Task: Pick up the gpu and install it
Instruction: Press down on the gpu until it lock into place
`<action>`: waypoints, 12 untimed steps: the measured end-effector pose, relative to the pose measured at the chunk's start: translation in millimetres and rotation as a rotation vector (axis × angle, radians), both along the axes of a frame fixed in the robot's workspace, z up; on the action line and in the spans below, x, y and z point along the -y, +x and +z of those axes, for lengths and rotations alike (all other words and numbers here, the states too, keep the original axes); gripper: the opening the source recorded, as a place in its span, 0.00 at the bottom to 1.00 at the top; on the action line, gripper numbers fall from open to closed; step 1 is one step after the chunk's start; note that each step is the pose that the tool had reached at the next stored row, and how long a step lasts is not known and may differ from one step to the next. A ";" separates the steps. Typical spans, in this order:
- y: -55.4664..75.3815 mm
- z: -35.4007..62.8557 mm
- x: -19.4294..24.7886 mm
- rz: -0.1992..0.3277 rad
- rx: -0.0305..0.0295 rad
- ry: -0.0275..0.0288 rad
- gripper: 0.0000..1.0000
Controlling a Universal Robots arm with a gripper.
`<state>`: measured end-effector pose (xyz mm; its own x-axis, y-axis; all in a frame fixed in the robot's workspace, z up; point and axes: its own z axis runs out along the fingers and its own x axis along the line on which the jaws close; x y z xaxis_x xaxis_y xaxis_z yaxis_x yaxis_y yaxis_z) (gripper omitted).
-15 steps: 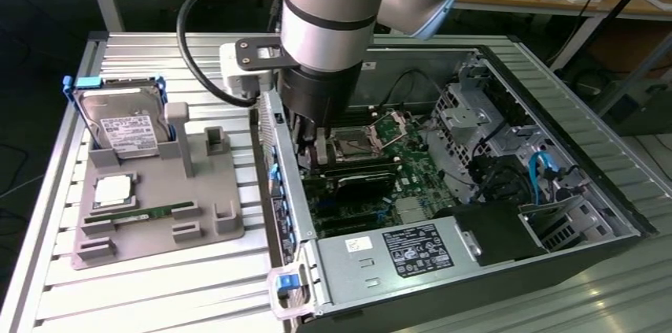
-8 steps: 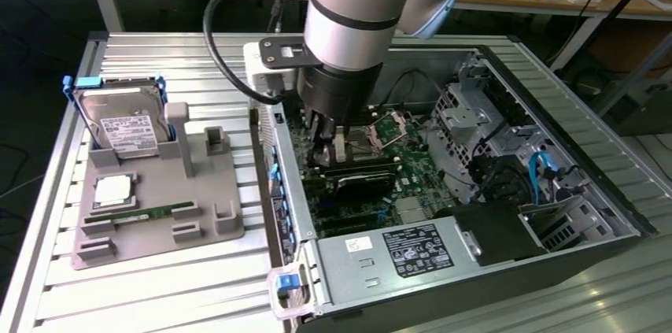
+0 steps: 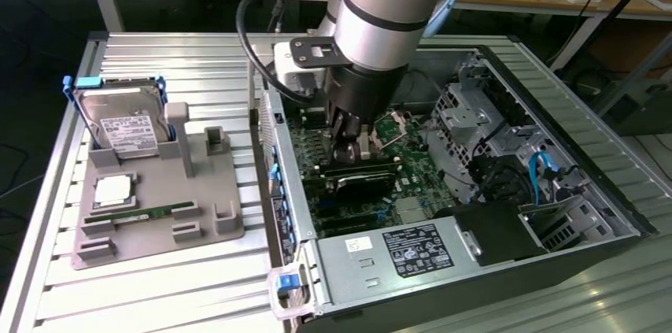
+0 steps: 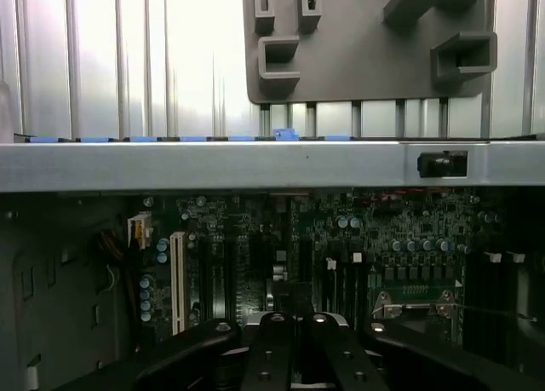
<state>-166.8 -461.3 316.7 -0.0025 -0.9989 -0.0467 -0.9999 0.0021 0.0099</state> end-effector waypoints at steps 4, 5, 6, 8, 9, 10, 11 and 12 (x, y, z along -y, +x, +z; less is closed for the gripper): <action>5.7 -0.1 0.0 0.000 -0.0008 0.0000 0.11; 6.9 -0.2 0.0 0.000 -0.0009 0.0001 0.11; 8.3 -0.2 0.0 0.000 -0.0011 0.0001 0.11; 11.0 -0.2 0.0 0.000 -0.0015 0.0000 0.11; 13.7 -0.2 0.0 0.000 -0.0019 0.0000 0.11; 17.6 -0.2 0.0 0.000 -0.0028 0.0001 0.11; 23.9 -0.2 0.0 0.000 -0.0051 0.0000 0.11; 28.5 -0.2 0.0 0.000 -0.0074 0.0000 0.11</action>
<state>-138.3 -461.3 316.5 -0.0030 -0.9989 -0.0467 -0.9998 0.0022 0.0173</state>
